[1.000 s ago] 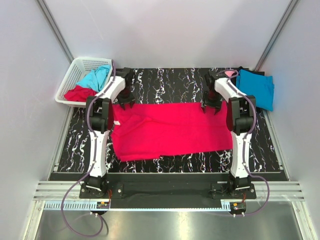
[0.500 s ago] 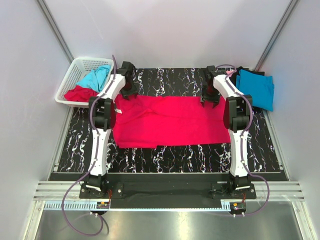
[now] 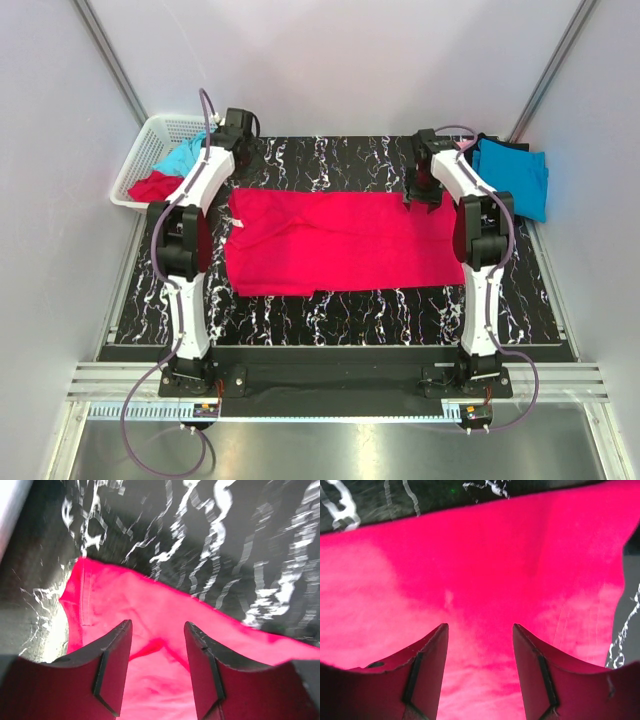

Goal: Fold and stack the t-shirts
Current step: Fold the tshirt

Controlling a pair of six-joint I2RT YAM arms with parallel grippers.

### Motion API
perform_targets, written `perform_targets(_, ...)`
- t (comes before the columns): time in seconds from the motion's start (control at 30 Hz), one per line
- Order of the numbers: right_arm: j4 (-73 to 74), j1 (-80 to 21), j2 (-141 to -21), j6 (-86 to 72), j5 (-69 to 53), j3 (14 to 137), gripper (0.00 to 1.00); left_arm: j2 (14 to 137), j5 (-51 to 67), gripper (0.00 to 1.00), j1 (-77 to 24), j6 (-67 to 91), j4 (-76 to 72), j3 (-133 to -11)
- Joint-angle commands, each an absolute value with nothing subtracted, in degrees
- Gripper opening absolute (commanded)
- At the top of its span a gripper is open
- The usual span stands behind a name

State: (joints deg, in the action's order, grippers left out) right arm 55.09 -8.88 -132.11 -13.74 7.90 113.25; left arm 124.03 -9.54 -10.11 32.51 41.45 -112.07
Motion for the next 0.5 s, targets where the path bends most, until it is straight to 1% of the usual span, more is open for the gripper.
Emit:
perform_targets(0.0, 53.0, -8.96, -124.55, -13.53, 5.12, 111.54, 0.61, 119.71, -8.28, 0.52, -9.84, 31.12, 36.56, -111.36)
perform_targets(0.03, 52.74, -9.05, -123.93, -13.71, 4.05, 111.19, 0.61, 119.71, -5.83, 0.52, -9.84, 31.2, 37.95, -111.44)
perform_targets(0.17, 51.86, -9.4, -120.16, -14.94, -2.09, 108.82, 0.61, 118.57, -4.31, 0.53, -10.2, 33.04, 41.04, -108.56)
perform_targets(0.27, 49.4, -11.59, -117.43, -14.33, -5.18, 105.83, 0.61, 116.64, -1.33, 0.54, -10.11, 34.62, 41.31, -103.64)
perform_targets(0.3, 48.7, -12.73, -117.16, -13.72, -6.06, 105.56, 0.6, 116.11, 1.47, 0.54, -10.02, 35.59, 41.13, -101.1)
perform_targets(0.4, 49.56, -17.04, -117.68, -12.74, -3.87, 107.05, 0.6, 114.7, 8.94, 0.53, -9.93, 36.64, 39.64, -97.57)
perform_targets(0.47, 49.57, -17.67, -117.78, -14.14, -5.7, 106.96, 0.59, 114.08, 9.58, 0.53, -10.02, 36.83, 39.2, -96.6)
